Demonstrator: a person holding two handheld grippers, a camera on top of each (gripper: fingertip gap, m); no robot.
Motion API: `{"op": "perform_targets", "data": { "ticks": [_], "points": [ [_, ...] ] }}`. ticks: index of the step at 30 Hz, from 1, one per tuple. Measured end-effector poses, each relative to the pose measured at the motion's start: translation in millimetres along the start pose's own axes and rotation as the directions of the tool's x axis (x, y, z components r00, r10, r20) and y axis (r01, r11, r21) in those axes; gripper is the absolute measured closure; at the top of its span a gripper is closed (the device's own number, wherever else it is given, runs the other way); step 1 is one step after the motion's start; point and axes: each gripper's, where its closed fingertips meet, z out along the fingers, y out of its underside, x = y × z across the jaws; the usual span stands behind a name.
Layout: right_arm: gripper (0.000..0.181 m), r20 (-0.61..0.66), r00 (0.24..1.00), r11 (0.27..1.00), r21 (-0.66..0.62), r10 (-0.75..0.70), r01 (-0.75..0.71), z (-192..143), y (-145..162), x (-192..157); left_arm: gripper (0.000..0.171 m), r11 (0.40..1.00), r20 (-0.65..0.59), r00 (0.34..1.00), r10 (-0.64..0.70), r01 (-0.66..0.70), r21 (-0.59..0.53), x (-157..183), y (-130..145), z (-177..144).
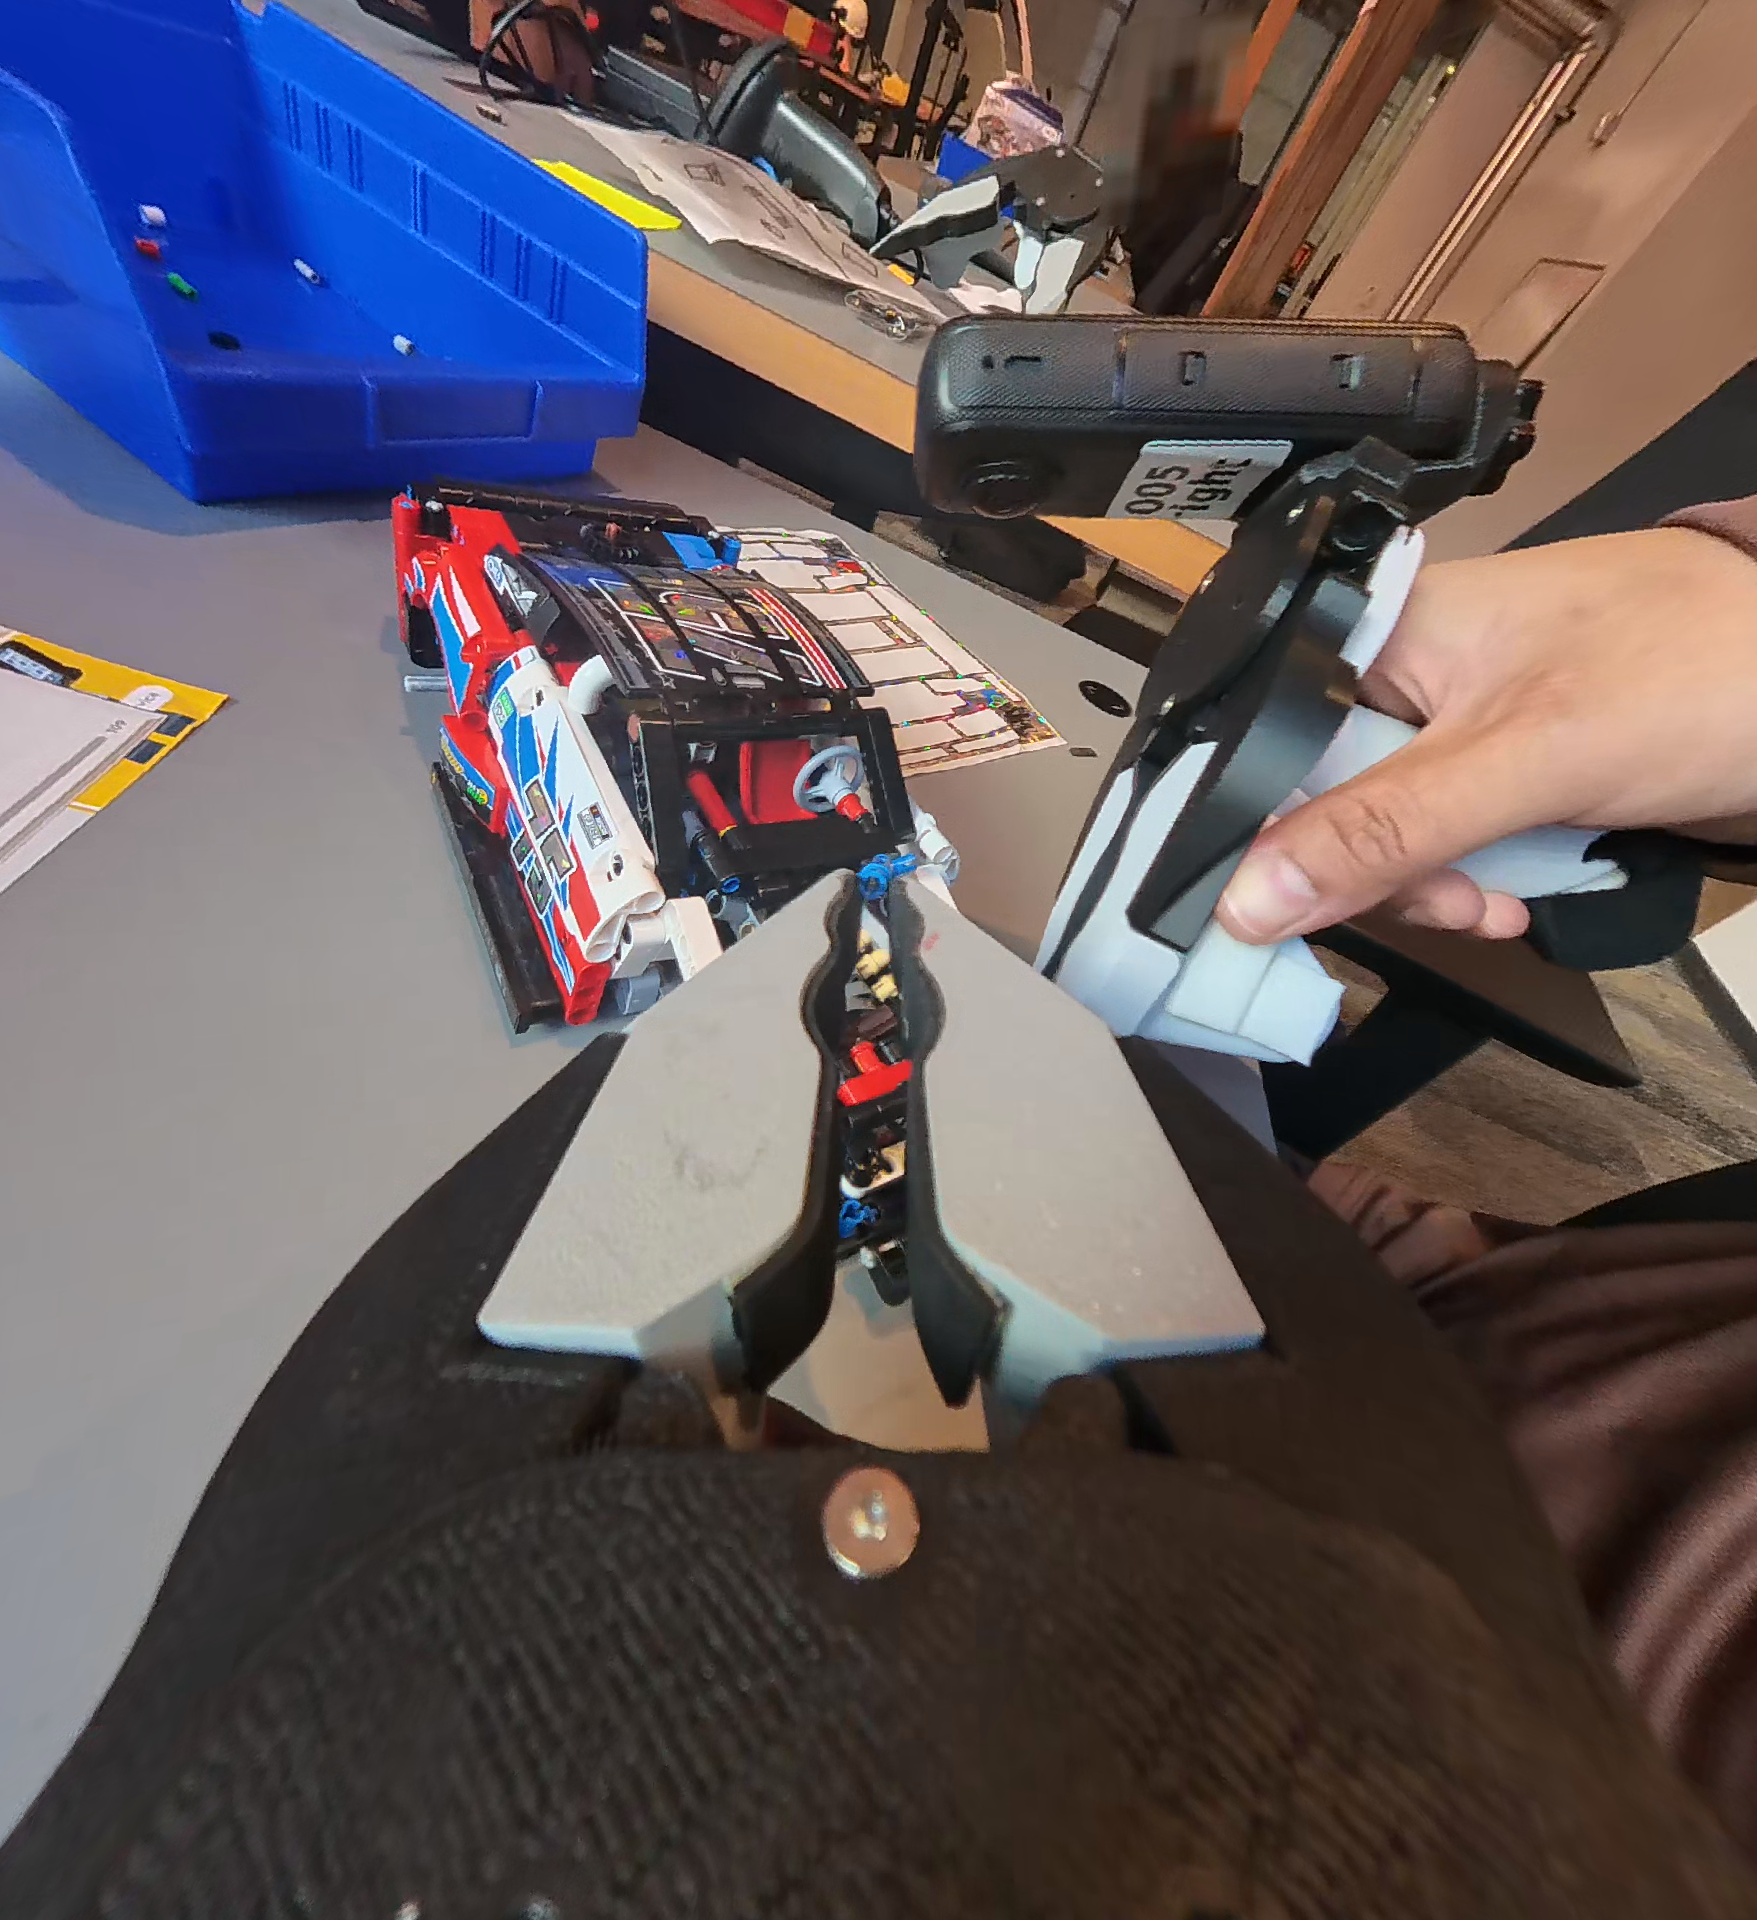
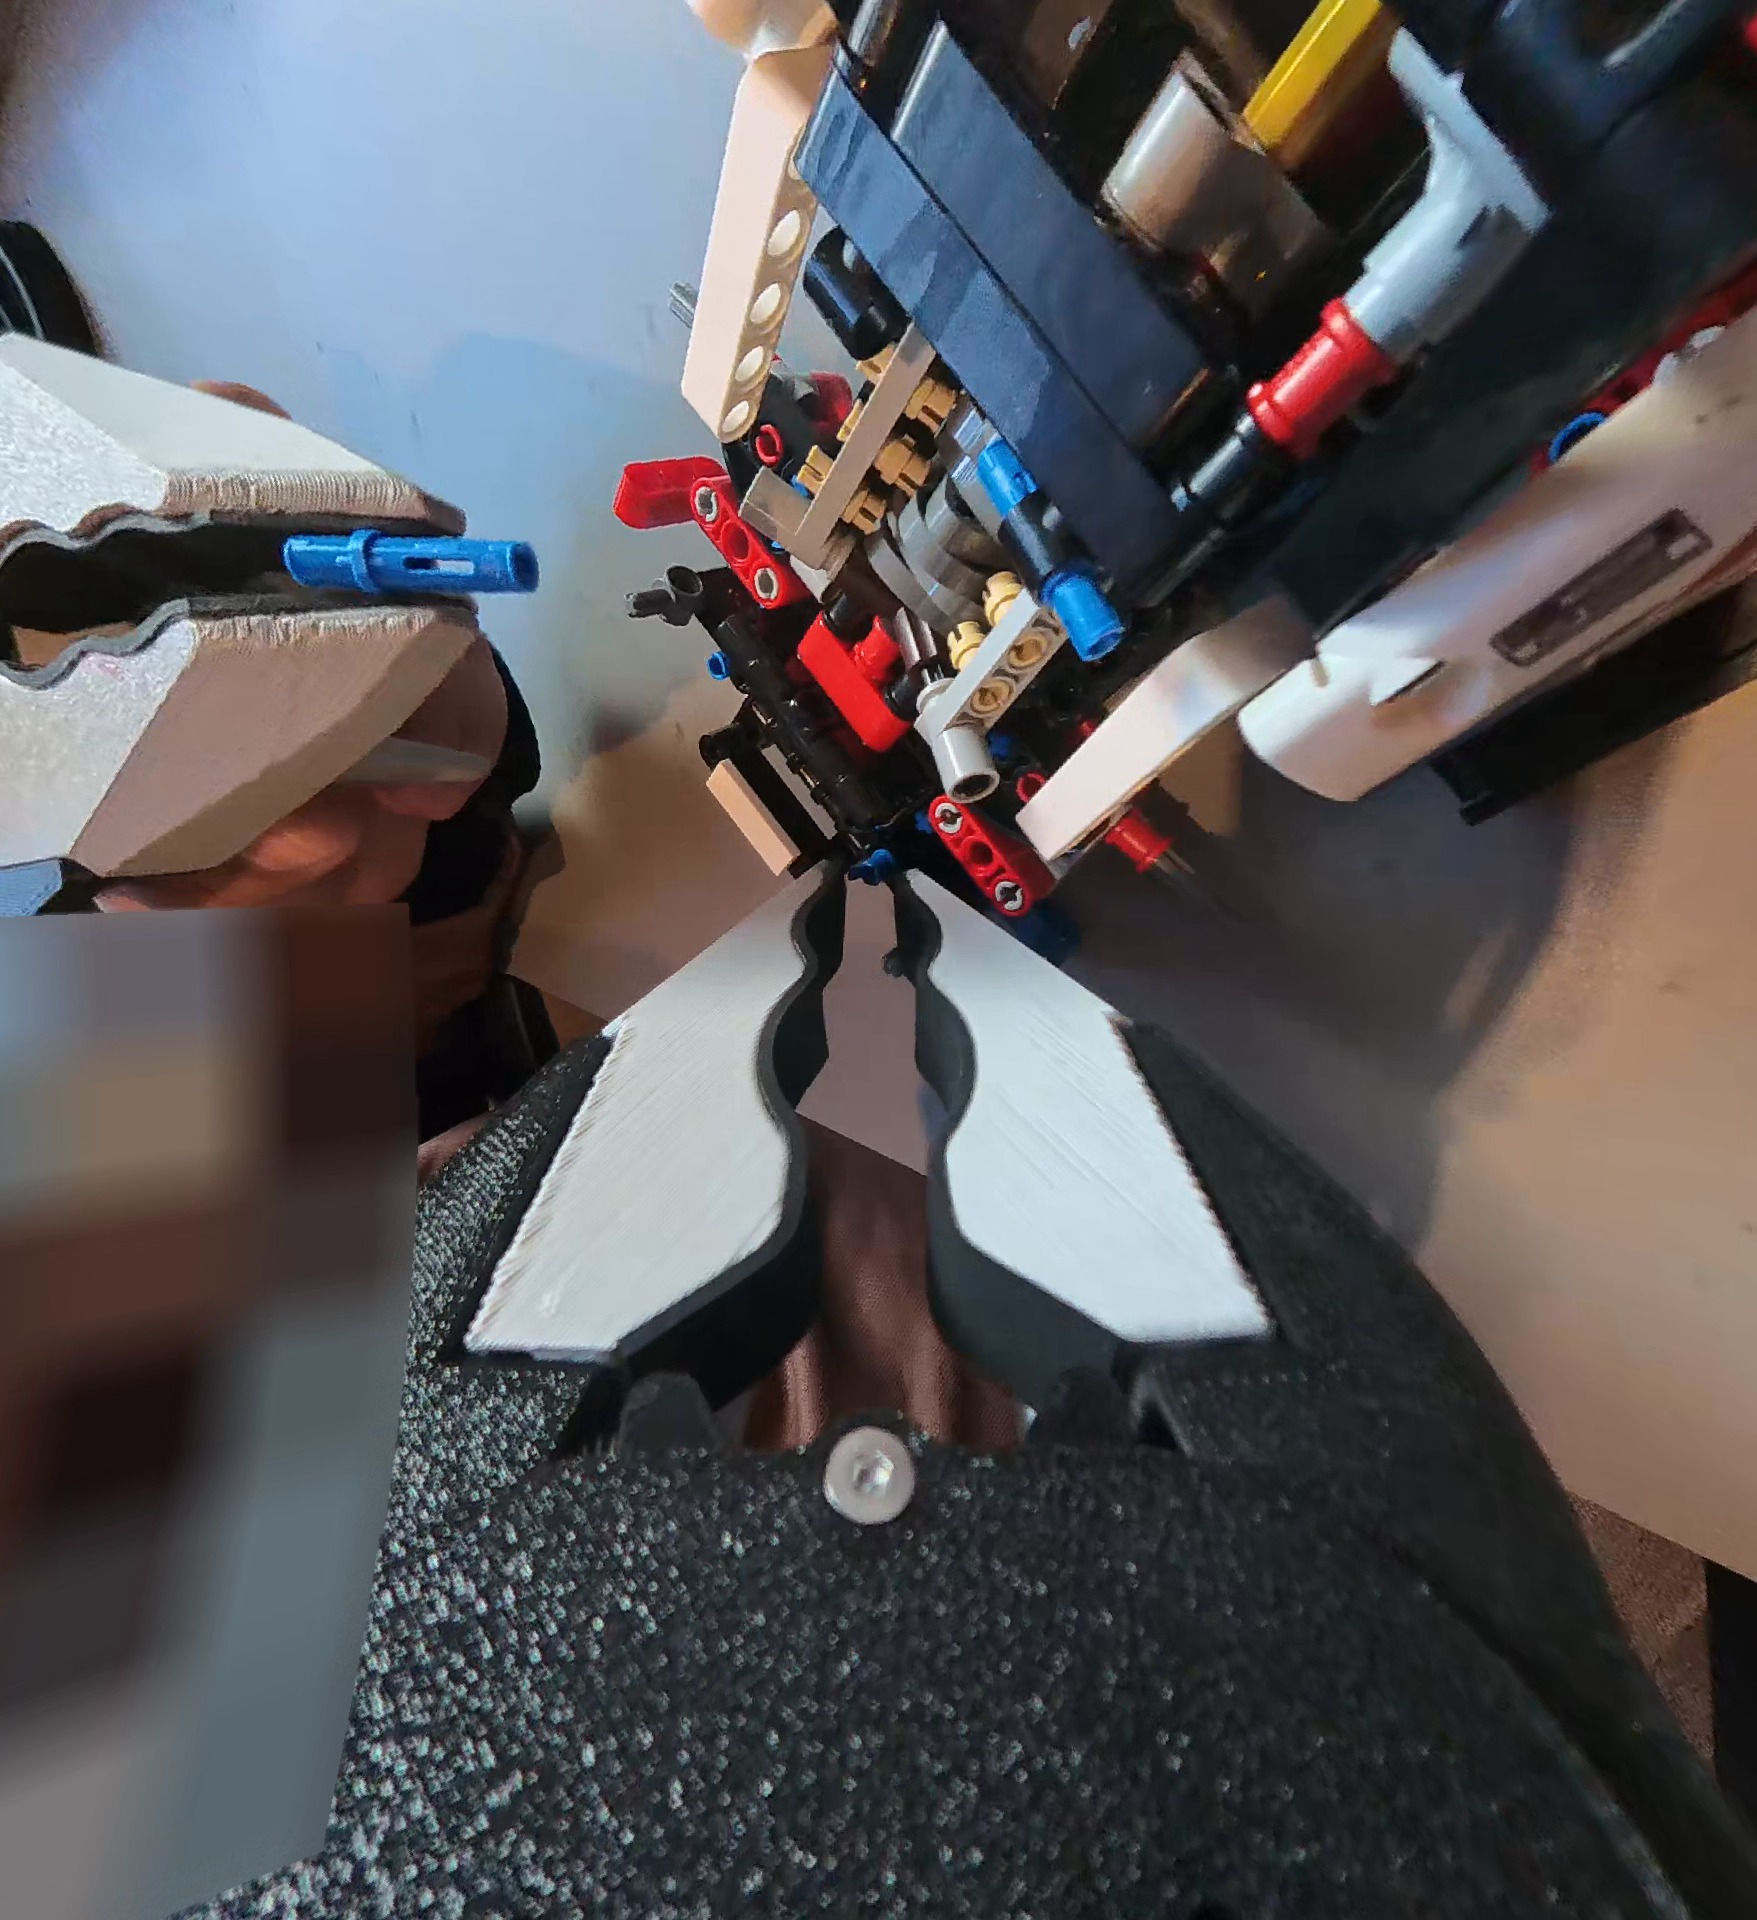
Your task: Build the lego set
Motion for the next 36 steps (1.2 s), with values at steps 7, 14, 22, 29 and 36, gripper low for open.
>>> {"op": "perform_targets", "data": {
  "ticks": [7, 14, 22, 29, 36],
  "points": [
    [0.172, 0.012, 1.0, 1.0, -0.018, 0.005, -0.005, 0.7, -0.9, -0.3, 0.169, 1.0, -0.004, 1.0, -0.005, 0.005, 0.005, 0.2, -1.7, -1.0],
    [0.174, 0.028, 0.999, 0.999, -0.036, -0.023, 0.024, 1.0, -1.3, -1.7, 0.17, 1.0, -0.007, 1.0, -0.002, 0.002, 0.007, 0.8, -2.4, -1.4],
    [0.178, 0.034, 0.996, 0.996, -0.032, -0.077, 0.079, 0.7, -2.0, -2.1, 0.169, 1.0, -0.012, 1.0, -0.001, 0.001, 0.009, 2.0, -2.9, -1.7],
    [0.179, 0.064, 0.989, 0.991, -0.006, -0.135, 0.135, 0.7, -2.3, -2.2, 0.17, 1.0, -0.012, 1.0, -0.01, 0.01, 0.01, 0.0, -2.9, -2.1],
    [0.179, 0.087, 0.984, 0.988, 0.008, -0.153, 0.153, 1.0, -2.6, -2.5, 0.169, 1.0, -0.015, 1.0, -0.011, 0.011, -0.006, 0.2, 1.4, 0.7]
  ]
}}
